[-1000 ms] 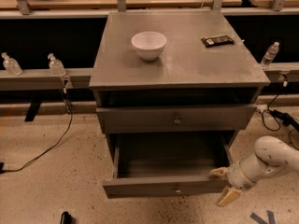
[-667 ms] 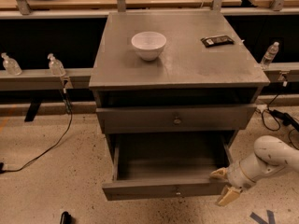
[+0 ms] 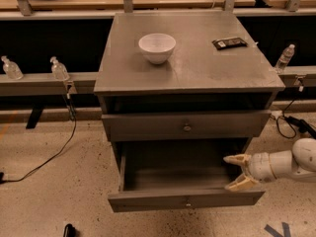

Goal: Open middle drawer

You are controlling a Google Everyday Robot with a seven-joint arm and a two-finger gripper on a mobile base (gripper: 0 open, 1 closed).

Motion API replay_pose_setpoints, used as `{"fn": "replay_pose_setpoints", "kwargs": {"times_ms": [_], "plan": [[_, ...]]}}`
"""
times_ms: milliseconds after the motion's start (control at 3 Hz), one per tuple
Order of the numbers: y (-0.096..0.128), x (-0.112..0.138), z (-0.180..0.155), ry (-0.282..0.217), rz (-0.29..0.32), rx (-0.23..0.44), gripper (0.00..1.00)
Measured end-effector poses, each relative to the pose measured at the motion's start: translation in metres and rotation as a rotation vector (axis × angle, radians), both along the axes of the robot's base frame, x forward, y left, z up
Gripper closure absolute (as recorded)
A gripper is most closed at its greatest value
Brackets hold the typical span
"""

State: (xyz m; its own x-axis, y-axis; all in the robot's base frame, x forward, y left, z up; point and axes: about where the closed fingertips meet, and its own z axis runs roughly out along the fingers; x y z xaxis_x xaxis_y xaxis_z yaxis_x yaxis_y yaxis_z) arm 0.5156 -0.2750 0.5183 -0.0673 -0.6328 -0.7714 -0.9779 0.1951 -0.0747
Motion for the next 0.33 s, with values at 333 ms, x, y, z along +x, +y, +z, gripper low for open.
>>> {"fn": "replay_pose_setpoints", "kwargs": {"times_ms": [333], "plan": [[0.0011,0.0049,0.0038,-0.007,-0.006,0.007,0.16]]}}
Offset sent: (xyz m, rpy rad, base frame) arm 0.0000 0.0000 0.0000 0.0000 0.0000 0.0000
